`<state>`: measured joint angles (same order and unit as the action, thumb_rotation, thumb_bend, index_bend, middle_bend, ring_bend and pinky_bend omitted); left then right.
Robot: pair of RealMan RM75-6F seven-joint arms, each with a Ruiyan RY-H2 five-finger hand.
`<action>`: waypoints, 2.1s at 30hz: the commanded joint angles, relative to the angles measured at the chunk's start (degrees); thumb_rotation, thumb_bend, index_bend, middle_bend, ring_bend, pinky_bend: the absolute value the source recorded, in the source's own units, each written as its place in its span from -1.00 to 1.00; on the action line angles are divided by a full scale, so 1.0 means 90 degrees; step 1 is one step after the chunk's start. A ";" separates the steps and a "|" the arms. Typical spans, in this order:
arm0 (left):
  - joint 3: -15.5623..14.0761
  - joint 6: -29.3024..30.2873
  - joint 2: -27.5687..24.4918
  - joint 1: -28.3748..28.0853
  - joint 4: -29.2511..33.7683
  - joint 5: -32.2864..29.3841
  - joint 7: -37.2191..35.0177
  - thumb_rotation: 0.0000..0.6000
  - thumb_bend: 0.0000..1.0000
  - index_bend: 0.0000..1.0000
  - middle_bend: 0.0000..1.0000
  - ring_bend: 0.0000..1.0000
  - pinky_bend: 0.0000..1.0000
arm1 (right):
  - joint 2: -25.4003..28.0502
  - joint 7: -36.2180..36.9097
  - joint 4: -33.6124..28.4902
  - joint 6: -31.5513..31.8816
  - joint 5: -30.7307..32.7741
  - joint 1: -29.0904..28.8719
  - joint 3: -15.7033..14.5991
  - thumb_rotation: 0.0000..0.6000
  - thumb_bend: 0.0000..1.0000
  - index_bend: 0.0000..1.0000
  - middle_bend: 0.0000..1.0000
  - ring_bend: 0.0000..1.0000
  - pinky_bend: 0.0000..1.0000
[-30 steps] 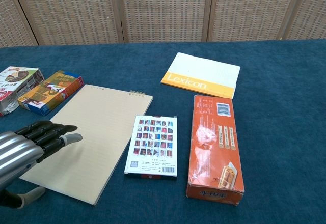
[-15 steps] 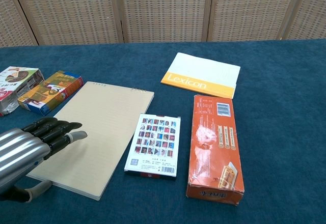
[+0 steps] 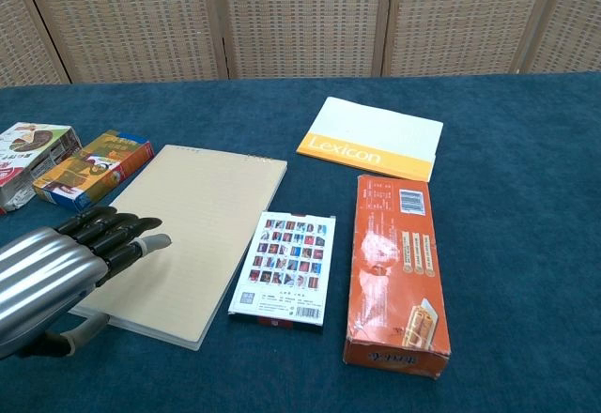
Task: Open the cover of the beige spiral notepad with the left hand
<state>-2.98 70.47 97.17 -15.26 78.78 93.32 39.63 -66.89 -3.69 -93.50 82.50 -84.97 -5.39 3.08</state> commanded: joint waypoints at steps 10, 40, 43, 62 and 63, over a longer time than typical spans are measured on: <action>0.0201 -0.0055 0.0321 -0.0272 -0.0264 0.0021 0.0302 1.00 0.01 -0.98 -1.00 -1.00 -1.00 | 0.0002 0.0060 0.0007 -0.0007 0.0008 -0.0005 0.0013 1.00 -1.00 -1.00 -1.00 -1.00 -1.00; 0.0665 -0.0226 0.0432 -0.0585 -0.0337 -0.0796 0.0381 1.00 0.16 -0.97 -1.00 -1.00 -1.00 | 0.0019 0.0167 -0.0033 -0.0028 0.0030 0.0006 0.0008 1.00 -1.00 -1.00 -1.00 -1.00 -1.00; 0.0729 -0.0268 0.0434 -0.0634 -0.0325 -0.0890 0.0401 1.00 0.16 -0.97 -1.00 -1.00 -1.00 | 0.0022 0.0171 -0.0037 -0.0035 0.0037 0.0000 0.0015 1.00 -1.00 -1.00 -1.00 -1.00 -1.00; 0.1190 -0.0256 0.0462 -0.0945 -0.0399 -0.1538 0.0635 1.00 0.17 -0.95 -1.00 -1.00 -1.00 | 0.0015 0.0279 -0.0053 -0.0065 0.0078 0.0002 0.0022 1.00 -1.00 -1.00 -1.00 -1.00 -1.00; 0.1209 -0.0254 0.0457 -0.0965 -0.0410 -0.1559 0.0631 1.00 0.18 -0.92 -1.00 -1.00 -1.00 | 0.0015 0.0281 -0.0055 -0.0068 0.0076 0.0001 0.0021 1.00 -1.00 -1.00 -1.00 -1.00 -1.00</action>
<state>7.82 68.17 101.32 -23.87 75.15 79.36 45.32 -66.75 -1.16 -94.00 81.89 -84.28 -5.38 3.27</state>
